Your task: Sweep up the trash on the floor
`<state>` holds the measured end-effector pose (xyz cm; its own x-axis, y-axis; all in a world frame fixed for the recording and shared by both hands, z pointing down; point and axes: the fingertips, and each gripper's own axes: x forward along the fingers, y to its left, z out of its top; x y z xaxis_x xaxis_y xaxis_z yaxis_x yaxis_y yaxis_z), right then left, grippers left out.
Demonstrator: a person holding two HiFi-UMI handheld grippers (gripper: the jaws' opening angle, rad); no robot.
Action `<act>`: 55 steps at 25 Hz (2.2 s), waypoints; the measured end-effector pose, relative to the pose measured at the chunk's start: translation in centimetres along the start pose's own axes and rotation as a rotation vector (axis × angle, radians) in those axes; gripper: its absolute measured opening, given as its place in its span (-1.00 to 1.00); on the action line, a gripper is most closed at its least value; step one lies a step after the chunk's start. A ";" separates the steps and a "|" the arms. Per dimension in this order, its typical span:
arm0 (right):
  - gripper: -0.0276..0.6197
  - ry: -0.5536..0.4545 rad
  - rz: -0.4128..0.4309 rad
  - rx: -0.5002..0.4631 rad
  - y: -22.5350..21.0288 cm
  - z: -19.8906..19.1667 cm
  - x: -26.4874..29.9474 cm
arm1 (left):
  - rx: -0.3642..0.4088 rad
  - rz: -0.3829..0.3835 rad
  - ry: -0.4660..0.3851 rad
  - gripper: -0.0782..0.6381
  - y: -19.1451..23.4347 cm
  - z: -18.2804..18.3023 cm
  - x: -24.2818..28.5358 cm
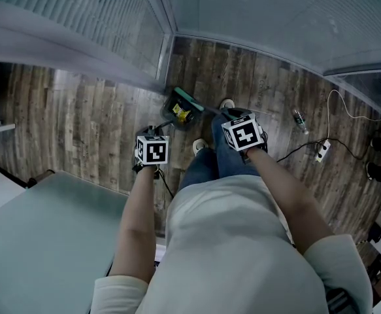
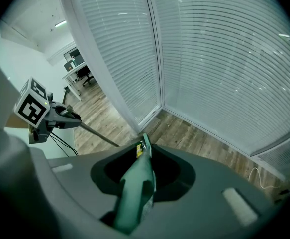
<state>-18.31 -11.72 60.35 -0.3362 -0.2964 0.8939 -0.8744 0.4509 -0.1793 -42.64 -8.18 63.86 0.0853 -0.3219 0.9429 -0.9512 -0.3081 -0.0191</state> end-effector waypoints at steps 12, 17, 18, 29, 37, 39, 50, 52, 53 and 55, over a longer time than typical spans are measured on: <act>-0.60 -0.052 -0.049 0.127 -0.4 -0.9 -2.1 | 0.012 -0.021 -0.017 -0.52 0.0 -0.9 -0.6; -0.60 -0.089 -0.081 0.194 -0.8 -2.0 -3.3 | 0.074 -0.039 -0.037 -0.52 -0.8 -1.4 -0.9; -0.60 -0.094 -0.089 0.205 -0.8 -2.3 -3.5 | 0.077 -0.043 -0.040 -0.52 -1.0 -1.5 -1.0; -0.60 -0.132 -0.150 0.352 -2.9 -5.1 -6.5 | 0.151 -0.095 -0.077 -0.52 -3.1 0.7 -1.7; -0.60 -0.157 -0.202 0.439 -6.1 -6.8 -8.7 | 0.201 -0.120 -0.087 -0.52 -6.3 2.7 -1.7; -0.60 -0.157 -0.212 0.444 -7.0 -7.5 -9.1 | 0.203 -0.124 -0.090 -0.52 -7.0 3.1 -1.7; -0.60 -0.161 -0.210 0.475 -12.1 -10.3 -12.3 | 0.223 -0.113 -0.097 -0.52 -12.2 5.0 -2.3; -0.60 -0.166 -0.211 0.484 -13.0 -10.7 -12.9 | 0.226 -0.111 -0.096 -0.52 -13.1 5.5 -2.3; -0.60 -0.171 -0.209 0.490 -13.6 -10.9 -13.1 | 0.226 -0.111 -0.094 -0.52 -13.5 5.7 -2.2; -0.60 -0.183 -0.207 0.501 -14.6 -11.4 -13.4 | 0.225 -0.111 -0.089 -0.52 -14.5 6.2 -2.1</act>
<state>2.98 -4.77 55.61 -0.1567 -0.4969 0.8535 -0.9725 -0.0730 -0.2211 -27.17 -8.55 60.09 0.2204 -0.3500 0.9105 -0.8454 -0.5341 -0.0006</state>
